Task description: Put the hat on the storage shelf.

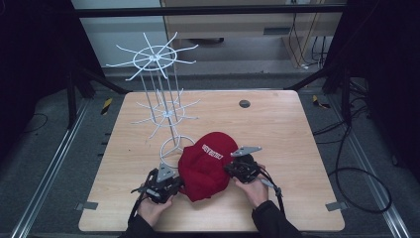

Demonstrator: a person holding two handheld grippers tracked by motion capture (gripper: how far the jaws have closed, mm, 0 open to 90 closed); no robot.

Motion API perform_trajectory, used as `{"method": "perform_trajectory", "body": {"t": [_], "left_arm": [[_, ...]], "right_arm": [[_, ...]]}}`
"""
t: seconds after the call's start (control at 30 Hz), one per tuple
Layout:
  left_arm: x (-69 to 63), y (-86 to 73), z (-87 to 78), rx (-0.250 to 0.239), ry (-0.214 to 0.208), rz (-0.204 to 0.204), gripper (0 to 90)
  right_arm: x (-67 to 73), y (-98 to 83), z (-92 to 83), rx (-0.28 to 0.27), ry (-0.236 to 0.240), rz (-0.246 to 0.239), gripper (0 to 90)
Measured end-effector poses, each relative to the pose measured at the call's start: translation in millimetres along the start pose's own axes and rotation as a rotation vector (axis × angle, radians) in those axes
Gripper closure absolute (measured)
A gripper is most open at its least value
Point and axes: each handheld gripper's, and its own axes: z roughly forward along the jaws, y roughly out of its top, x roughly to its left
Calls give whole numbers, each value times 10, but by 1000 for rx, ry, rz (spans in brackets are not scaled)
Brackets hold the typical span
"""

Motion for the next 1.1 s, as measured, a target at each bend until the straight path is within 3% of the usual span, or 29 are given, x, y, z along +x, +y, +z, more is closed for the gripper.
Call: {"method": "perform_trajectory", "body": {"t": [0.13,0.23,0.33,0.5,0.6,0.67,0.77,0.83,0.93,1.1], "left_arm": [[6,90,97,-5,-3,-19,837],[-49,195,265,-8,-32,-55,837],[-185,289,416,6,-50,-28,837],[-491,507,655,24,-50,59,837],[-556,575,758,31,-47,69,837],[-557,592,806,30,-43,70,834],[-505,581,795,37,-39,81,788],[-473,565,737,5,-43,69,705],[-400,558,573,-28,-45,60,631],[-368,533,237,-100,-104,30,563]], "right_arm": [[-47,-70,-279,-28,-43,17,850],[-70,-207,-525,-47,-94,29,850],[-130,-435,-735,-53,-125,74,845],[-259,-773,-942,-21,-175,126,812],[-281,-881,-988,-2,-175,145,786],[-300,-889,-1023,-20,-173,150,751],[-327,-864,-1072,-62,-170,135,709],[-337,-834,-1113,-92,-189,96,694],[-366,-785,-1154,-133,-198,61,691],[-507,-714,-1135,-157,-239,64,673]]}}
